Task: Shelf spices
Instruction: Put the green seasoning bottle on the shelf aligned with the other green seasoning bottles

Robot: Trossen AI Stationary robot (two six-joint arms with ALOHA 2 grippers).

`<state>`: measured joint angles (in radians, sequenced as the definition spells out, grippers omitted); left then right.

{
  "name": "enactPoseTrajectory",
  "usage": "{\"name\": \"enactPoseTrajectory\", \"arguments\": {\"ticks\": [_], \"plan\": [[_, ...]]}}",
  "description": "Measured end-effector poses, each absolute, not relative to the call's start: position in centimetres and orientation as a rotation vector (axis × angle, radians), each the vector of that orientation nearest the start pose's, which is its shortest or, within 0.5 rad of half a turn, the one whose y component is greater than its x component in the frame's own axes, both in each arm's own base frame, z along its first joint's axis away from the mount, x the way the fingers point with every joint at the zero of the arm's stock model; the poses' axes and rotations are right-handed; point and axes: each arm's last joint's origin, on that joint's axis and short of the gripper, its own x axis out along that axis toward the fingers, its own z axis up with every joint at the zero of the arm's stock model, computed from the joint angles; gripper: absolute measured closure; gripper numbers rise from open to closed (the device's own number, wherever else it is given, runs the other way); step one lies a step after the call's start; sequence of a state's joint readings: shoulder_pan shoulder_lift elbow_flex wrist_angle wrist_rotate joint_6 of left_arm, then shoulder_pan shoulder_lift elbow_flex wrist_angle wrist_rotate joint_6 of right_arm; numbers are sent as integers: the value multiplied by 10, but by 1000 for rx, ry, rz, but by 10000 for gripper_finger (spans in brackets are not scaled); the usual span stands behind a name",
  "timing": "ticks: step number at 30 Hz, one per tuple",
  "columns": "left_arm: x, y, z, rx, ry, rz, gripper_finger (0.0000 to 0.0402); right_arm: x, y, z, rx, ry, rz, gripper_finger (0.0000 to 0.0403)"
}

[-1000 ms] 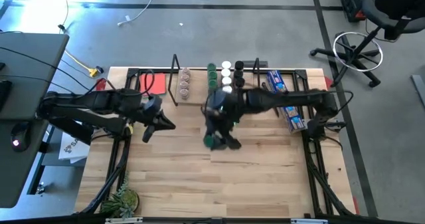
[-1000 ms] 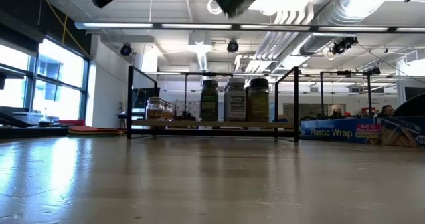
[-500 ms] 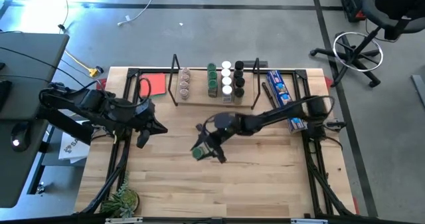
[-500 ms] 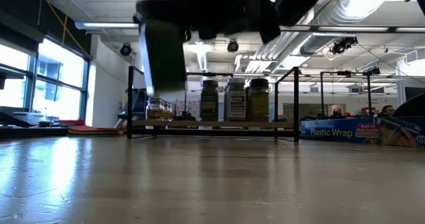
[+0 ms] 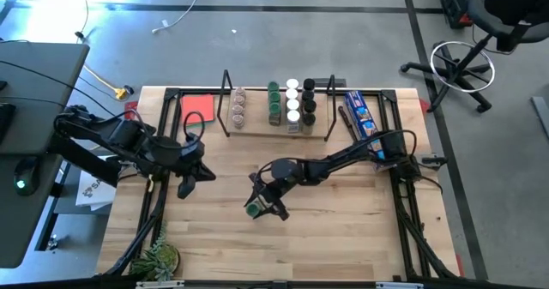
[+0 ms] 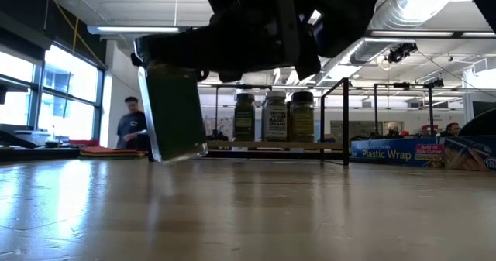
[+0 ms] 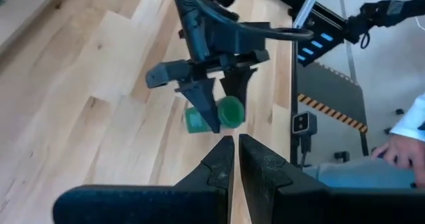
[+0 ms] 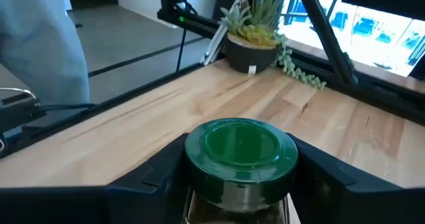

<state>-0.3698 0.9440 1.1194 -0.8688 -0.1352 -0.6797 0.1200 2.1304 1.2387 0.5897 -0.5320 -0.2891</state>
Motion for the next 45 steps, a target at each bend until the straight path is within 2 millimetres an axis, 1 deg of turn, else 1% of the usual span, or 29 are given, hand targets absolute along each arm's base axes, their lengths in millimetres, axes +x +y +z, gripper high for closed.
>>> {"name": "enactPoseTrajectory", "arguments": {"ticks": [5, 15, 18, 20, 22, 24, 27, 30, 32, 34, 37, 39, 42, 45], "plan": [[161, -59, 357, -492, 732, -8, 383, 443, 68, 144, -212, 213, 685, 183], [161, -59, 357, -500, 732, -5, 383, 441, 68, 138, -192, 292, 690, 176], [160, -59, 357, -503, 739, -18, 383, 440, 67, 140, -177, 308, 678, 176], [160, -60, 357, -490, 743, -35, 383, 441, 64, 152, -142, 303, 668, 175], [160, -60, 357, -480, 751, -55, 383, 441, 61, 169, -117, 287, 657, 175], [160, -60, 357, -464, 753, -73, 383, 437, 59, 185, -107, 289, 655, 175], [161, -61, 357, -435, 751, -96, 383, 427, 57, 210, -102, 311, 651, 175], [166, -63, 357, -393, 727, -129, 383, 408, 54, 240, -23, 383, 618, 174], [174, -67, 357, -358, 713, -163, 383, 390, 51, 262, 103, 486, 506, 174], [186, -69, 351, -291, 735, -215, 383, 366, 46, 285, 204, 575, 371, 174], [212, -71, 336, -173, 777, -299, 381, 323, 38, 320, 296, 636, 207, 174], [233, -71, 324, -112, 792, -377, 373, 295, 34, 339, 355, 661, 104, 174], [259, -70, 304, -68, 822, -513, 349, 256, 33, 359, 422, 667, -19, 174], [280, -68, 289, -13, 869, -578, 309, 221, 33, 374, 439, 646, -119, 174]]}}
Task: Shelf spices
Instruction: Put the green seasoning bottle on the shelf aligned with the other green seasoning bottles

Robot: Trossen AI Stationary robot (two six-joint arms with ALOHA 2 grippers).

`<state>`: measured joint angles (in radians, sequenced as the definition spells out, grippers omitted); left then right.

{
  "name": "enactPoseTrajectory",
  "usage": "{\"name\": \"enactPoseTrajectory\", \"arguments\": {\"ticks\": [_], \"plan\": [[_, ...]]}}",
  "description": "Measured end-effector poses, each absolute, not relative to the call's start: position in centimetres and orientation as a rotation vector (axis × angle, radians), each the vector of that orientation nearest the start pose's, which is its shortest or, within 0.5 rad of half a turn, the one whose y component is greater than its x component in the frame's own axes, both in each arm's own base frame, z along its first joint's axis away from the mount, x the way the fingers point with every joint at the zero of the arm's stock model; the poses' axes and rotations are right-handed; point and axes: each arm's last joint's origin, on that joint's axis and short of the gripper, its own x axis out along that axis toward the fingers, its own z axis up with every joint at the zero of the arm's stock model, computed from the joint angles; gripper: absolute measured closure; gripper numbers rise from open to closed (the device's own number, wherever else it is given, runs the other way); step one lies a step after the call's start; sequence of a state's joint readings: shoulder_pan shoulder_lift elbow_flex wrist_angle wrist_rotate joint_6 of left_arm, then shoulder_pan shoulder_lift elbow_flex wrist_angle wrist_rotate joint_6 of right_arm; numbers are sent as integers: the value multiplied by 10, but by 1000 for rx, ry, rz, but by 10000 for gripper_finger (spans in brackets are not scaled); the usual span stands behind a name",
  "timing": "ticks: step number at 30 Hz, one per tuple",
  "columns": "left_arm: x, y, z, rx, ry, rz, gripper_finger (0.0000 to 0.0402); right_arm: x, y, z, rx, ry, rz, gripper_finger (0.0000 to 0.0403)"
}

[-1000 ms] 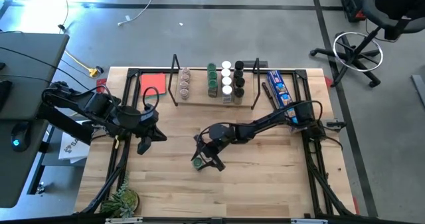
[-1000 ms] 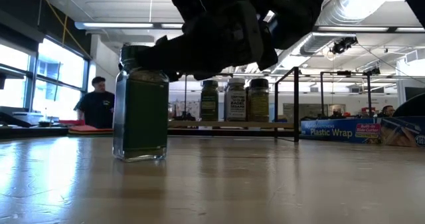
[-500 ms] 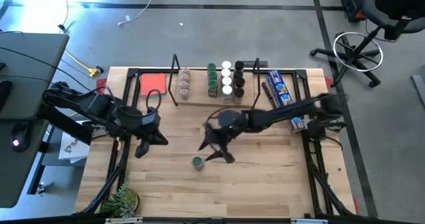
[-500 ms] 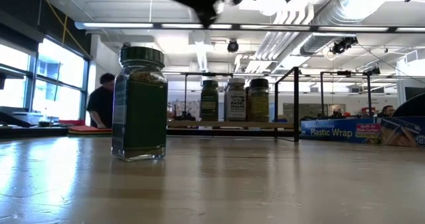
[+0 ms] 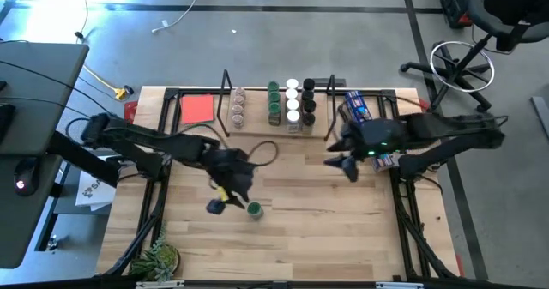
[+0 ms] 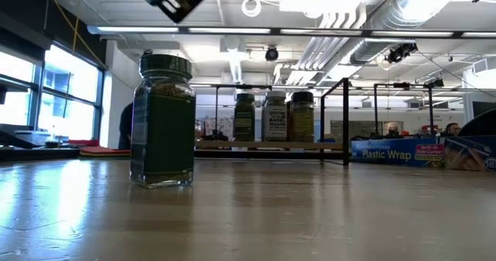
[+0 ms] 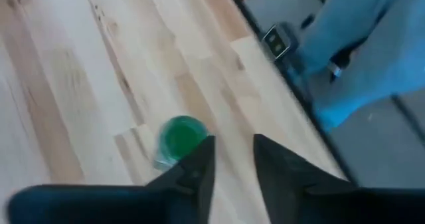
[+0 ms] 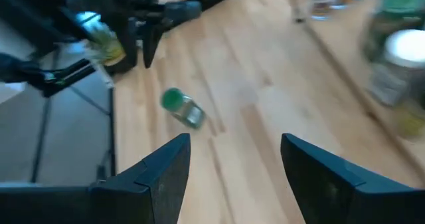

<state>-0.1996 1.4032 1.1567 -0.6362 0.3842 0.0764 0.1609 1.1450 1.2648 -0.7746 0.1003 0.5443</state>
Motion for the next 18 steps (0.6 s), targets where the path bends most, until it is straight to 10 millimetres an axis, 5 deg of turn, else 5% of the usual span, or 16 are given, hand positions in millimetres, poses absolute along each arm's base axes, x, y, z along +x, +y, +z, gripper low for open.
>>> {"name": "enactPoseTrajectory", "arguments": {"ticks": [5, 10, 18], "plan": [[310, -68, 272, 135, 919, -640, 225, 184, 34, 382, 425, 651, -217, 174], [323, -72, 249, 214, 1060, -706, 150, 169, 35, 382, 417, 686, -230, 174], [326, -92, 232, 413, 1137, -593, 127, 174, 39, 376, 372, 731, -225, 174]]}}
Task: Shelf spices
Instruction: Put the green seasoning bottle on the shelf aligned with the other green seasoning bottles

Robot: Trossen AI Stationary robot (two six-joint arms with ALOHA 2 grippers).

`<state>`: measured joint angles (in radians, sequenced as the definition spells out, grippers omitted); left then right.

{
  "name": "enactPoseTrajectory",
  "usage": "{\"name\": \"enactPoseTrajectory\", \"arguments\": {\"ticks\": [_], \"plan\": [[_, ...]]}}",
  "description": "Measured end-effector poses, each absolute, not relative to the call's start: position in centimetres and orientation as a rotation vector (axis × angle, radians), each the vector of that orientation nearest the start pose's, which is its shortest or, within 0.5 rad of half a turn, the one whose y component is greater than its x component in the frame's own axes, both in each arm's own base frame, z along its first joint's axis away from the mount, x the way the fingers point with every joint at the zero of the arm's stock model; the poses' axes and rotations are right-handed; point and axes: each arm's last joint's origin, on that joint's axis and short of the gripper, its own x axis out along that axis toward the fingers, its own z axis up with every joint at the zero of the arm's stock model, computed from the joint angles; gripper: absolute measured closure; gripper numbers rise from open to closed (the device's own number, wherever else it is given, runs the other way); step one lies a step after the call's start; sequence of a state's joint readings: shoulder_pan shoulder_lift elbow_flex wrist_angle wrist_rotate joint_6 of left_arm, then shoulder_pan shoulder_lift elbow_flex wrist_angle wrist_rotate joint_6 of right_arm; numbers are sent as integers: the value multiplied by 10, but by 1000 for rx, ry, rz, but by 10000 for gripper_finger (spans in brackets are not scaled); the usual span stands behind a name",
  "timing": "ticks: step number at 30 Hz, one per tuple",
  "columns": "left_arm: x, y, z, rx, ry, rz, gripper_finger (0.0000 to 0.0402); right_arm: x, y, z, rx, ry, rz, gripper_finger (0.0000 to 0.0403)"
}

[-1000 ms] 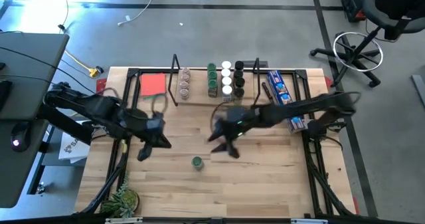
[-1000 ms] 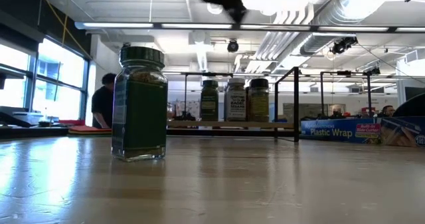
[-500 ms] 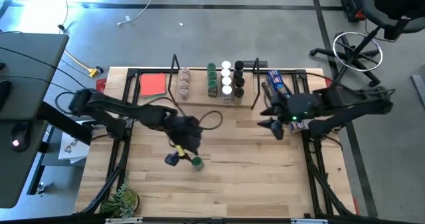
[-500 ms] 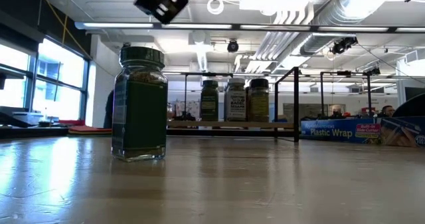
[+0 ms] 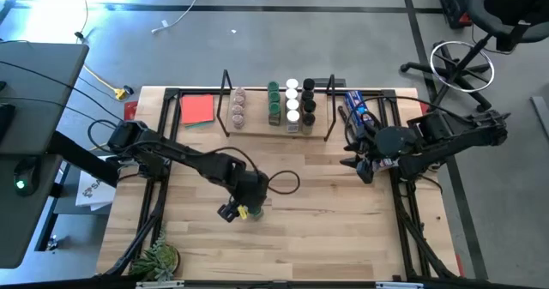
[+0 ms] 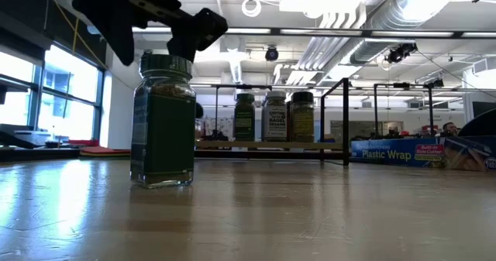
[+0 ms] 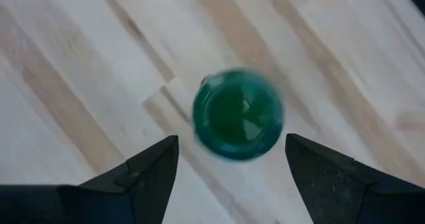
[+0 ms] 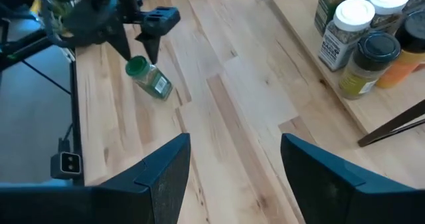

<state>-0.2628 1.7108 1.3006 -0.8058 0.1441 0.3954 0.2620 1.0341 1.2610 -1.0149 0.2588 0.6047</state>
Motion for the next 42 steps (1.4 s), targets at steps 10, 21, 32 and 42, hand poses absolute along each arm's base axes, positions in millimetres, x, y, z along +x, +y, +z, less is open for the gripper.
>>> {"name": "enactPoseTrajectory", "arguments": {"ticks": [10, 21, 32, 42], "plan": [[324, -120, 232, 431, 1058, -599, 128, 176, 40, 375, 334, 741, -211, 174], [329, -125, 226, 480, 1033, -596, 128, 176, 40, 375, 334, 741, -211, 174], [339, -127, 205, 596, 1041, -666, 134, 175, 40, 374, 358, 751, -202, 174], [342, -126, 215, 360, 1107, -602, 214, 175, 40, 374, 358, 752, -202, 174]]}}
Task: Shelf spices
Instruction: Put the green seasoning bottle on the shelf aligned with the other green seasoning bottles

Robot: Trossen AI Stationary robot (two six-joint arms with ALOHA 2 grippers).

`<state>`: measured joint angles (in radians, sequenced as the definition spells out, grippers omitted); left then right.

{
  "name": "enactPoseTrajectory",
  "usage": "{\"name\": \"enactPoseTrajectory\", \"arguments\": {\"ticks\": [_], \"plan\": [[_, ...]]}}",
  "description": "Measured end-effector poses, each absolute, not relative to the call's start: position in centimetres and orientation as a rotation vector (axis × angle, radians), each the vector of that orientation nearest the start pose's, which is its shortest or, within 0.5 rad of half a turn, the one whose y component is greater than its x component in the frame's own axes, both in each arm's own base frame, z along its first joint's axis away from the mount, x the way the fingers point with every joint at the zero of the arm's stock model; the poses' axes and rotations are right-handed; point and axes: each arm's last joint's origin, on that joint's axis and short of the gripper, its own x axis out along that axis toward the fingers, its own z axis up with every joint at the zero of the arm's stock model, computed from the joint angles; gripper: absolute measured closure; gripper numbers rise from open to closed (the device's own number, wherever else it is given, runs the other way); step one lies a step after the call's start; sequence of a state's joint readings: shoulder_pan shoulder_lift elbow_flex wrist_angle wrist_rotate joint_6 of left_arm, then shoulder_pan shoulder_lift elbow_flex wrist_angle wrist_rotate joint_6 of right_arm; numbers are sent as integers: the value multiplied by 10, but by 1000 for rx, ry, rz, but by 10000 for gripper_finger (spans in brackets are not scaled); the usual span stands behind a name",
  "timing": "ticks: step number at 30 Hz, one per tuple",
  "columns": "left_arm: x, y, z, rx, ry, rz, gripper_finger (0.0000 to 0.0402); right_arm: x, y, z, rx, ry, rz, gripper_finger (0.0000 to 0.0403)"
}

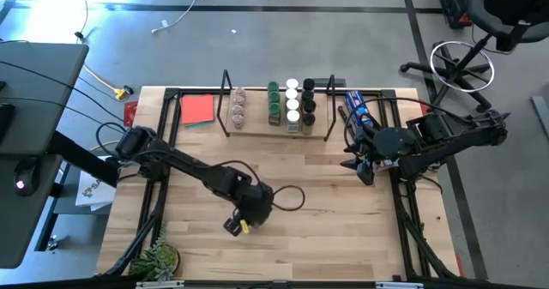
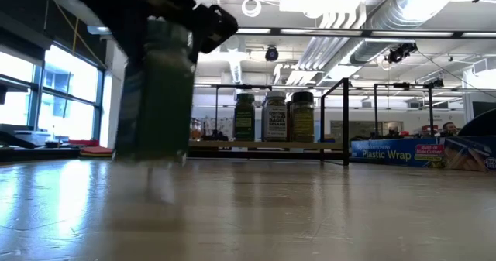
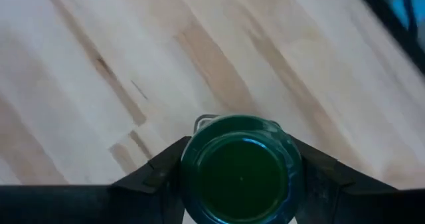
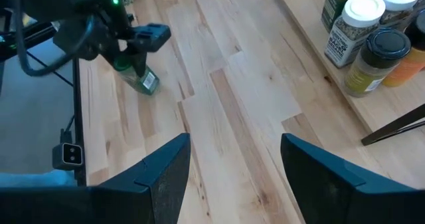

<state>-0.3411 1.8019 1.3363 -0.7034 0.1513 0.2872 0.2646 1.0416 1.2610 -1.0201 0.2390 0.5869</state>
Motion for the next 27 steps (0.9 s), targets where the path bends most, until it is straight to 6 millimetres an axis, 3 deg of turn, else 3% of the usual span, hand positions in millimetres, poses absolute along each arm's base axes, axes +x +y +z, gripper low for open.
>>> {"name": "enactPoseTrajectory", "arguments": {"ticks": [3, 6, 14, 20, 27], "plan": [[348, -117, 232, 281, 1127, -533, 214, 175, 40, 374, 357, 752, -202, 174], [360, -95, 254, 165, 1122, -423, 214, 175, 40, 375, 350, 746, -217, 174], [378, 9, 293, 53, 1057, -119, 214, 175, 38, 375, 323, 727, -258, 174], [370, 73, 288, 97, 1090, -10, 214, 175, 38, 375, 350, 724, -269, 174], [375, 113, 275, 147, 1077, 41, 214, 175, 38, 375, 366, 715, -291, 174]]}}
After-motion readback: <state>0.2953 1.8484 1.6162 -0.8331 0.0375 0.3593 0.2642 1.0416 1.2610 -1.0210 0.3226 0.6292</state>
